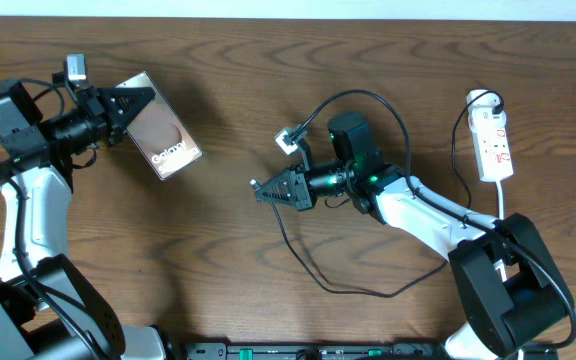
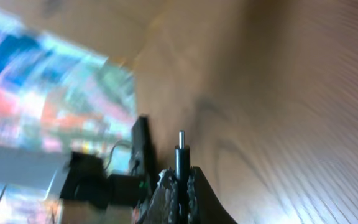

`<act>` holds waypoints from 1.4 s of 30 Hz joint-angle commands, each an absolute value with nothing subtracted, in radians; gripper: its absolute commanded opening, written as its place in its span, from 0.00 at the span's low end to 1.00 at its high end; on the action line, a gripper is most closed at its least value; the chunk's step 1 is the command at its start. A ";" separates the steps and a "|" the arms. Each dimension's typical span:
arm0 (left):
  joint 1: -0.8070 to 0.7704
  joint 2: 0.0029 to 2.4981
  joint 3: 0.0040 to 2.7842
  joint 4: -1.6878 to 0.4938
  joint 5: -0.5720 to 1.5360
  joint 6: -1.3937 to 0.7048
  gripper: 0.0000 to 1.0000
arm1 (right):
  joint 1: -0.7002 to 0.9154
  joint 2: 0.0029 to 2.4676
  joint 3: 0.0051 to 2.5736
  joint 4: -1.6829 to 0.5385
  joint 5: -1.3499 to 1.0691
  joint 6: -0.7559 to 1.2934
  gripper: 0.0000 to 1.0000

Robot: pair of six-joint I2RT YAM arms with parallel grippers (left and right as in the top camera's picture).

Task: Plug charger to phone and switch on socket

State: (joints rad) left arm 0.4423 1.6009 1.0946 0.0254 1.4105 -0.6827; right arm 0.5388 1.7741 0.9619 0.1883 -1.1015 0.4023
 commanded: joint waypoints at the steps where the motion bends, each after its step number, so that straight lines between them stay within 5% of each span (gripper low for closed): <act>1: 0.444 1.581 1.117 0.028 1.451 -0.681 0.07 | 0.540 1.781 0.967 0.249 -1.267 0.283 0.01; 7: 0.428 1.581 1.117 0.028 1.451 -0.681 0.08 | 0.561 1.833 0.967 0.393 -1.262 0.384 0.01; 18: 0.391 1.581 1.117 0.030 1.401 -0.681 0.07 | 0.596 2.065 0.967 1.341 -1.252 1.166 0.01; 28: 0.391 1.581 1.117 0.093 1.402 -0.682 0.07 | 0.650 2.065 0.967 1.400 -1.091 1.428 0.01; 42: 0.315 1.581 1.117 0.093 1.403 -0.709 0.07 | 0.688 2.065 0.967 1.455 -1.036 1.447 0.01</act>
